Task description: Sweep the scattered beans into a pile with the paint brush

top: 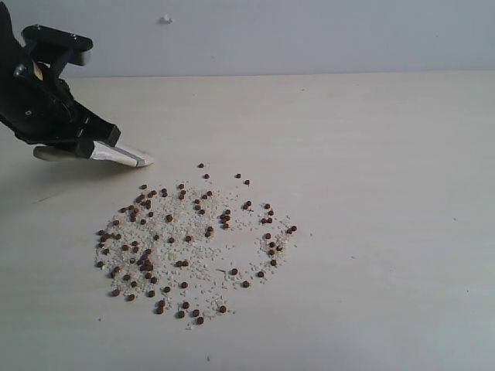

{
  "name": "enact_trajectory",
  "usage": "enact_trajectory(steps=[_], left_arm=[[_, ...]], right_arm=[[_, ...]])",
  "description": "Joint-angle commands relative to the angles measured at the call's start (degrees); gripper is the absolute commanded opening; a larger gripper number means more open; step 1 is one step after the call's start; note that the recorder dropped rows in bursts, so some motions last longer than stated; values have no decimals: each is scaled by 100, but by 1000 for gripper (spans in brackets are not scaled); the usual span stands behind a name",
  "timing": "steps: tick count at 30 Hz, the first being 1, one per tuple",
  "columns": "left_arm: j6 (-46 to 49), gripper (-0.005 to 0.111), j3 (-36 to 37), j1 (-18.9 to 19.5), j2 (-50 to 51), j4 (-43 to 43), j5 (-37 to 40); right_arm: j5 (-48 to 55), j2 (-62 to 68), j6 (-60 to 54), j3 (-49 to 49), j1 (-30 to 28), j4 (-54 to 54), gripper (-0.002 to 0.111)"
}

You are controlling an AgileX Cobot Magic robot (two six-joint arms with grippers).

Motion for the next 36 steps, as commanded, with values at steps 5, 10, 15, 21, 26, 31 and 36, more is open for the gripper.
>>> enact_trajectory(steps=[5, 10, 15, 21, 26, 31, 36], left_arm=[[145, 0, -142, -27, -53, -14, -310], [199, 0, -142, -27, -53, -14, -350], [224, 0, -142, -27, -53, -14, -539], [224, 0, -142, -27, -53, -36, -566], [449, 0, -154, -27, -53, -280, -535], [523, 0, -350, -27, -53, -402, -314], [523, 0, -600, -27, -53, -550, -179]], right_arm=[[-2416, 16, 1459, 24, 1, 1253, 0], [-3717, 16, 2322, 24, 1, 655, 0], [-4551, 614, 3606, -221, 1, -2056, 0], [-4951, 2545, 3932, -1188, 1, -4013, 0], [-5941, 4741, 3912, -1941, 1, -5212, 0], [-6952, 7098, 3435, -2854, 36, -6197, 4], [-7063, 8980, 2454, -3682, 730, -6184, 23]])
